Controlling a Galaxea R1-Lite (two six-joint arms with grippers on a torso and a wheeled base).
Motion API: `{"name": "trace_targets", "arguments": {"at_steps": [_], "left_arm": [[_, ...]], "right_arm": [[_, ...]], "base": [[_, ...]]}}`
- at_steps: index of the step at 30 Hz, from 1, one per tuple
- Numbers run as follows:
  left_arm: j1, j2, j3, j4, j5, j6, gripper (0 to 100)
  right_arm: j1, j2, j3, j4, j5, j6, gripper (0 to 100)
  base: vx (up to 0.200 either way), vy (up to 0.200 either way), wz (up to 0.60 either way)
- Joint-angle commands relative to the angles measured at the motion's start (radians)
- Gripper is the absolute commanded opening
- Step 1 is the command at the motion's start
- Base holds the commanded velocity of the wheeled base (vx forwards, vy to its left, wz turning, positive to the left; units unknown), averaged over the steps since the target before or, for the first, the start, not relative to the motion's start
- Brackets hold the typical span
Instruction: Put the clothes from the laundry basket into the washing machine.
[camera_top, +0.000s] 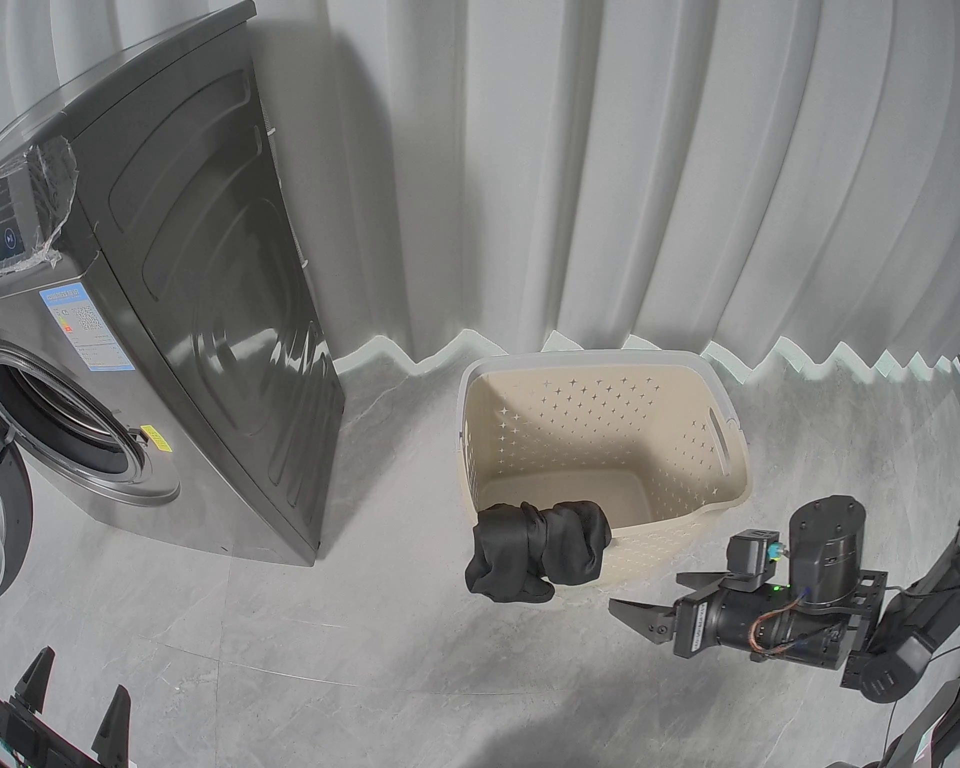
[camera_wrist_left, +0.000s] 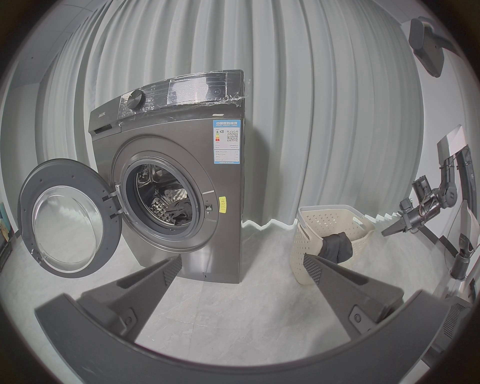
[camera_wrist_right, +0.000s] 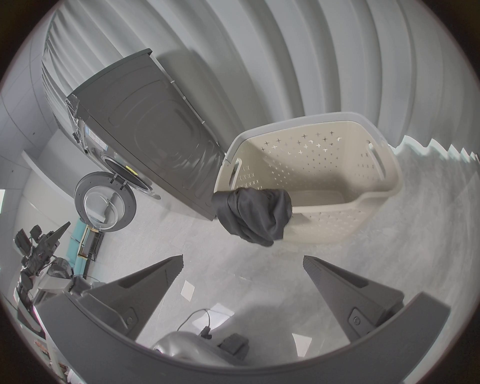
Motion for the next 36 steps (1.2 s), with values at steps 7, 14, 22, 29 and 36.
{"name": "trace_targets", "arguments": {"at_steps": [7,14,22,29,36], "left_arm": [[-0.001,-0.016,0.015,0.000,0.000,0.001,100],[-0.001,-0.016,0.015,0.000,0.000,0.001,100],[-0.001,-0.016,0.015,0.000,-0.001,0.001,100],[-0.001,-0.016,0.015,0.000,-0.001,0.001,100],[-0.001,-0.016,0.015,0.000,-0.001,0.001,100]], "right_arm": [[0.027,0.289,-0.069,-0.228,-0.028,-0.060,100],[0.016,0.330,-0.123,-0.241,-0.030,-0.088,100],[-0.001,0.421,-0.226,-0.284,-0.030,-0.091,100],[-0.035,0.527,-0.287,-0.359,-0.028,-0.126,100],[-0.032,0.589,-0.373,-0.389,-0.024,-0.134,100]], "base": [[0.000,0.000,0.00],[0.000,0.000,0.00],[0.000,0.000,0.00],[0.000,0.000,0.00],[0.000,0.000,0.00]]}}
